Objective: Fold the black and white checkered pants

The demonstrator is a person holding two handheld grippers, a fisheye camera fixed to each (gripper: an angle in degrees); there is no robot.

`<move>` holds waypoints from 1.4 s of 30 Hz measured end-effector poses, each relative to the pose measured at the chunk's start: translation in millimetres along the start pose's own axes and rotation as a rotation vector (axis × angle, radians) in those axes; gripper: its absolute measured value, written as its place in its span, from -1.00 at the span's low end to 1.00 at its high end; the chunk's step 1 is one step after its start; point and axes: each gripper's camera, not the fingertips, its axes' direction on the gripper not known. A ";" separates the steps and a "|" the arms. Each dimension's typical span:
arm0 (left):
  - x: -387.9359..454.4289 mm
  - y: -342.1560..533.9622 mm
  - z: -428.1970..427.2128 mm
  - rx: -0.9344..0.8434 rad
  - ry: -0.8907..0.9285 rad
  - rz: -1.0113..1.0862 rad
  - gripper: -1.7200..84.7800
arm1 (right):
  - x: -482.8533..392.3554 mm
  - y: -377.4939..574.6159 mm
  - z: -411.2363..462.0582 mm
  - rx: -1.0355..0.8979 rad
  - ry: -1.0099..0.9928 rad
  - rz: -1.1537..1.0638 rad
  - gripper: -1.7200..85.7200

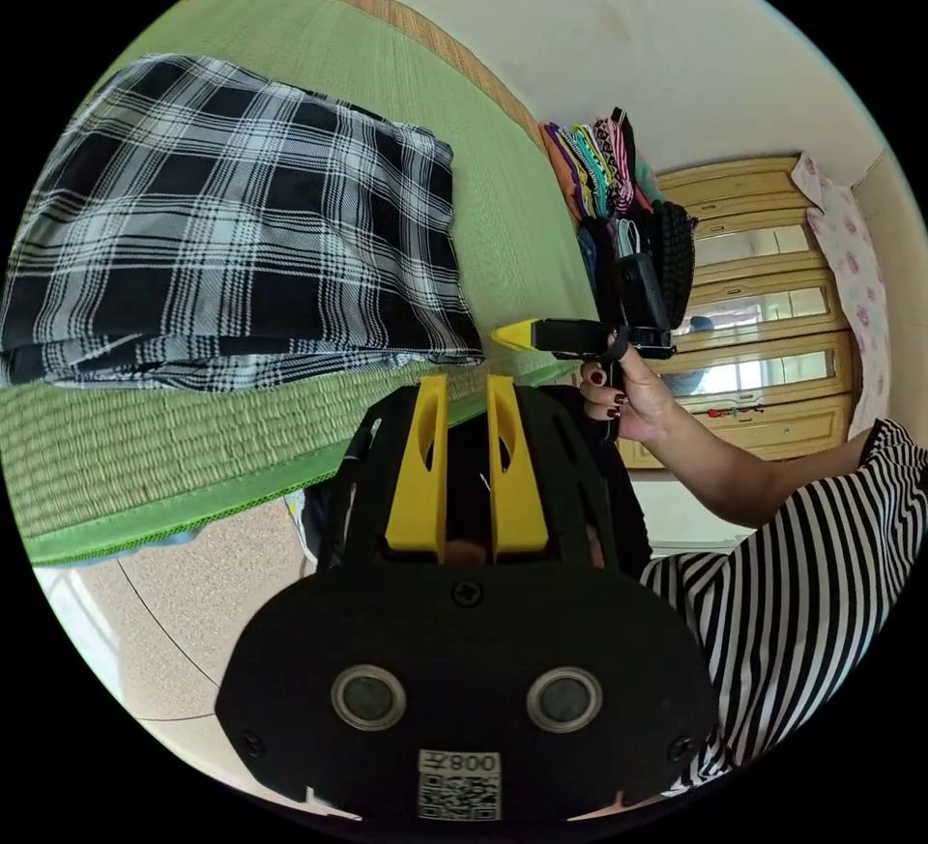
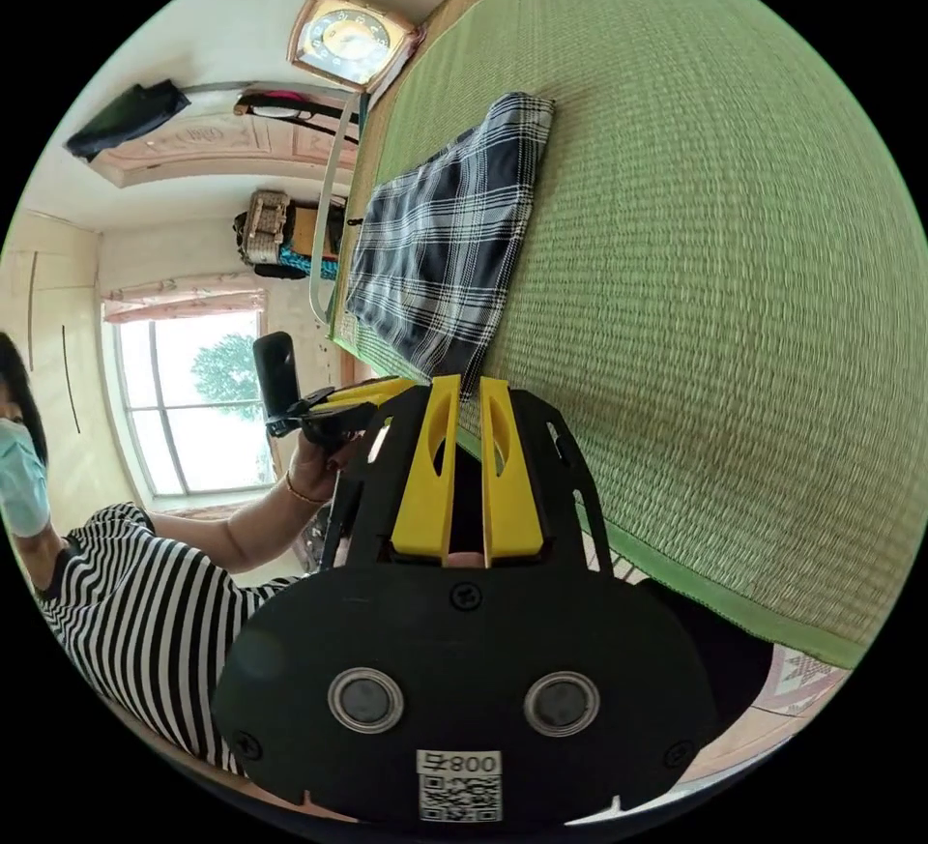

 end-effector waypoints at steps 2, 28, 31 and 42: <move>-2.7 -12.5 9.1 -0.022 0.039 -0.030 -0.80 | 16.6 9.3 -8.2 0.022 -0.058 0.048 -0.85; -23.1 -35.7 -4.7 0.035 0.137 -0.105 -0.94 | 91.7 24.3 -25.8 0.027 -0.349 0.210 -0.79; -27.8 -32.7 -7.4 0.037 0.139 -0.122 -0.94 | 96.5 27.1 -26.5 0.027 -0.363 0.214 -0.84; -61.6 13.7 -47.1 0.118 0.196 -0.241 -0.94 | 86.6 40.3 -58.3 0.045 -0.382 0.149 -0.91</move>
